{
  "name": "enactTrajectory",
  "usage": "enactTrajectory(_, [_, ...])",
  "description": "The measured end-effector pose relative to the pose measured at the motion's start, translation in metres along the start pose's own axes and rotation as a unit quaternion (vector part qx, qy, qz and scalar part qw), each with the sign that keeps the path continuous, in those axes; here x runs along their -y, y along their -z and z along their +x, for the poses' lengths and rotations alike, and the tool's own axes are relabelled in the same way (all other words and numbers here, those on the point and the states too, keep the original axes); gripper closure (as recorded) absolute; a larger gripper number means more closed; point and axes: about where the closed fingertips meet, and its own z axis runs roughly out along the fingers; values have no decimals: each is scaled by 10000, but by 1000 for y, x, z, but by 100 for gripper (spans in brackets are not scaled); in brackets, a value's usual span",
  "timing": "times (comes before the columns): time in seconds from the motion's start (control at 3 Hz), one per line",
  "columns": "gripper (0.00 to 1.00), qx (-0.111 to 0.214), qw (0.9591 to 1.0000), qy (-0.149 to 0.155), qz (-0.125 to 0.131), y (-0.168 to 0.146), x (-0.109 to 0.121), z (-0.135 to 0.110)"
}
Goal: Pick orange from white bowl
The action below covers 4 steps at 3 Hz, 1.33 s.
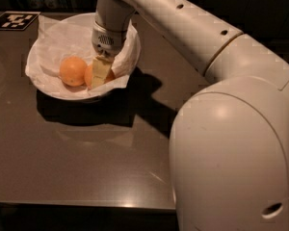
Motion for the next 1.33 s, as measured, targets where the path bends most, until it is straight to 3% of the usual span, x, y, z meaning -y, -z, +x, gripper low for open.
enactTrajectory(0.33, [100,56,9998,132,126,5,-3,-5])
enactTrajectory(1.33, [100,102,9968,635,466,64,-52,-15])
